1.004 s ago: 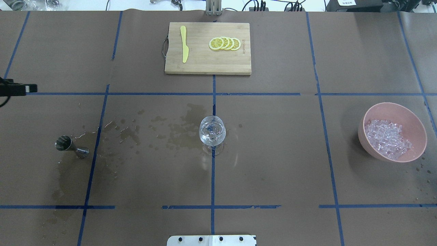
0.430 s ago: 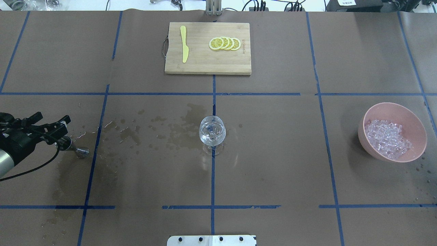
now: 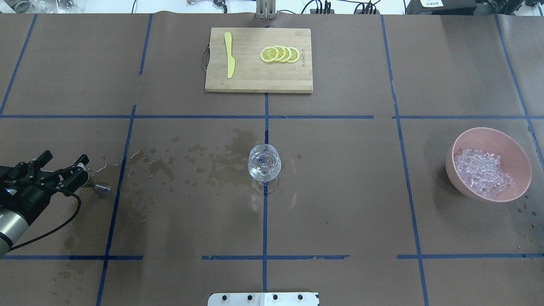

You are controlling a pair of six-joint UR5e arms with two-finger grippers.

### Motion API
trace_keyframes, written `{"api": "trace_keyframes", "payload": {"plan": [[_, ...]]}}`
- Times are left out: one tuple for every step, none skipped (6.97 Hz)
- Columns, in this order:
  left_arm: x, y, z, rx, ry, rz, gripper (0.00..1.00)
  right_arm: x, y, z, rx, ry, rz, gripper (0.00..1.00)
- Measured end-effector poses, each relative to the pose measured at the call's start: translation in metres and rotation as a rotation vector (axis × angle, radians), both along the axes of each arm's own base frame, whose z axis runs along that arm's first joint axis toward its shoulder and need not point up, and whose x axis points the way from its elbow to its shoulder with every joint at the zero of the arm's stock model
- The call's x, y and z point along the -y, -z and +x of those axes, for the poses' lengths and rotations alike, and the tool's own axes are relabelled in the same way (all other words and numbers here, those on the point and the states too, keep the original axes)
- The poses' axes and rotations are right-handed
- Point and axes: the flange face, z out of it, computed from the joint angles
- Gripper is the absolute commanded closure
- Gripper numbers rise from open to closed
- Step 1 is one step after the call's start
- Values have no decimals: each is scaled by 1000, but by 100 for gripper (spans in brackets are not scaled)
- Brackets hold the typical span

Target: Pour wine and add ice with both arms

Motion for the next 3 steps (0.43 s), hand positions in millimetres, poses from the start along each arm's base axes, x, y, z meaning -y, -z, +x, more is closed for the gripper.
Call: {"api": "trace_keyframes", "payload": {"plan": [[-7, -6, 5, 17, 16, 15, 0, 0, 0, 0, 0, 0, -2, 0], [-15, -11, 11, 31, 22, 27, 0, 0, -1, 0, 0, 0, -3, 0], [-22, -18, 17, 44, 28, 37, 0, -1, -2, 0, 0, 0, -4, 0]]}}
